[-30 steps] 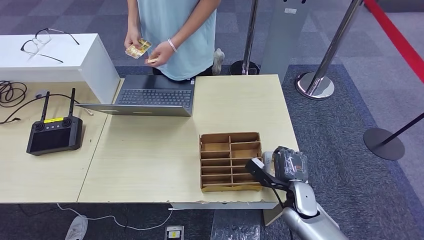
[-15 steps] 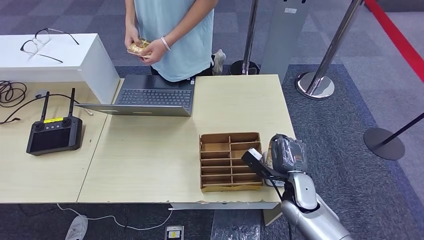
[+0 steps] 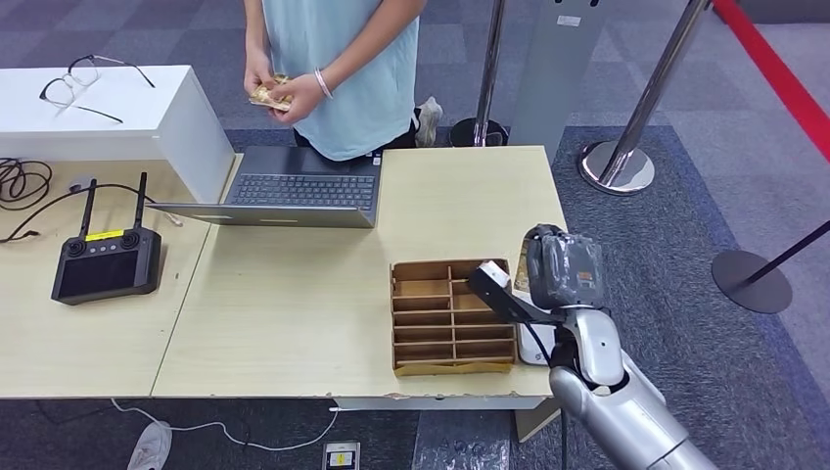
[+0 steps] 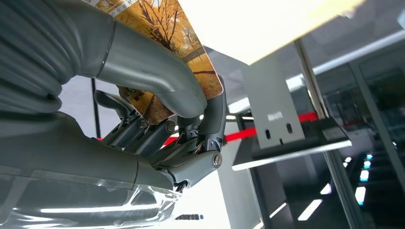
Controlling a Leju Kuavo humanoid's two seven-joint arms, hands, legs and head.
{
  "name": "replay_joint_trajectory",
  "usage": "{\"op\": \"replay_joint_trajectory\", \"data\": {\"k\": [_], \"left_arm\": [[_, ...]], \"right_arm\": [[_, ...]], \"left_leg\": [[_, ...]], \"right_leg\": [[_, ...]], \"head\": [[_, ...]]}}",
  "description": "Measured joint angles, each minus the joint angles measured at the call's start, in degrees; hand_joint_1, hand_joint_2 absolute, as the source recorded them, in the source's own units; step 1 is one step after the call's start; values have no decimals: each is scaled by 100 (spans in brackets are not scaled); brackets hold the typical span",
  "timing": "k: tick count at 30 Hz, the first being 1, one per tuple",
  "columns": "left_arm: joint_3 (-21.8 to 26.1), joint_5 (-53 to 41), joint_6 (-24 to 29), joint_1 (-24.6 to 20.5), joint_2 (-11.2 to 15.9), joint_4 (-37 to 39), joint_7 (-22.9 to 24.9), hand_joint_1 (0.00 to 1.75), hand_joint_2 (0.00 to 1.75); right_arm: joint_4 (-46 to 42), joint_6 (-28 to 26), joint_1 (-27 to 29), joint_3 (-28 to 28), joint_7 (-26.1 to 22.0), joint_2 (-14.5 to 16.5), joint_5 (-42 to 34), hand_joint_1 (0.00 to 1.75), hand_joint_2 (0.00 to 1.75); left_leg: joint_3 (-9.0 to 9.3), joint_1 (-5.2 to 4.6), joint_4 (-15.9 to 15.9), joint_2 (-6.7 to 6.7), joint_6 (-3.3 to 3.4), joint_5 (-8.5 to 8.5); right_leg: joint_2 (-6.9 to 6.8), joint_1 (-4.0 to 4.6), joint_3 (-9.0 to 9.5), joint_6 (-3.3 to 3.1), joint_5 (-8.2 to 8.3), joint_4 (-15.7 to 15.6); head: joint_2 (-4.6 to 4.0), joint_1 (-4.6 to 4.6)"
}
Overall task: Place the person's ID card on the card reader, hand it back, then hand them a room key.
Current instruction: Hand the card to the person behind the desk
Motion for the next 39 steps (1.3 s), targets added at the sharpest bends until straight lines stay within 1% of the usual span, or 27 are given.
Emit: {"op": "replay_joint_trajectory", "data": {"k": [7, 12, 26, 33, 39], "left_arm": [[0, -20, 0, 0, -4, 0, -41, 0, 0], [-1, -66, -1, -1, -11, 0, -60, 0, 0], [-40, -168, -16, -5, -32, 0, -79, 0, 0], [-48, -189, -44, -5, -49, 0, -79, 0, 0], [-49, -196, -77, -3, -66, 0, -71, 0, 0]], "right_arm": [[-194, 179, -292, 56, -41, 13, 51, 175, 175], [-268, 367, -605, 140, -85, 58, 87, 175, 175], [-273, 728, -1520, 525, -198, 369, 91, 175, 175], [-261, 810, -1794, 692, -203, 468, 82, 175, 175], [-243, 833, -1873, 806, -207, 510, 83, 175, 175]], "left_leg": [[-1, 0, 0, 0, 0, 0], [-2, 0, 0, -1, 0, 0], [-3, 0, 0, -1, -1, 1], [-4, 0, 0, -1, -2, 1], [-6, 0, 0, -1, -2, 1]], "right_leg": [[0, 0, -1, 0, 0, 1], [0, 0, -1, 0, 0, 1], [0, 1, -2, 0, 0, 4], [0, 0, -3, 0, 0, 4], [0, 0, -4, 0, 0, 4]], "head": [[0, 0], [0, 1], [0, 0], [0, 1], [0, 1]]}}
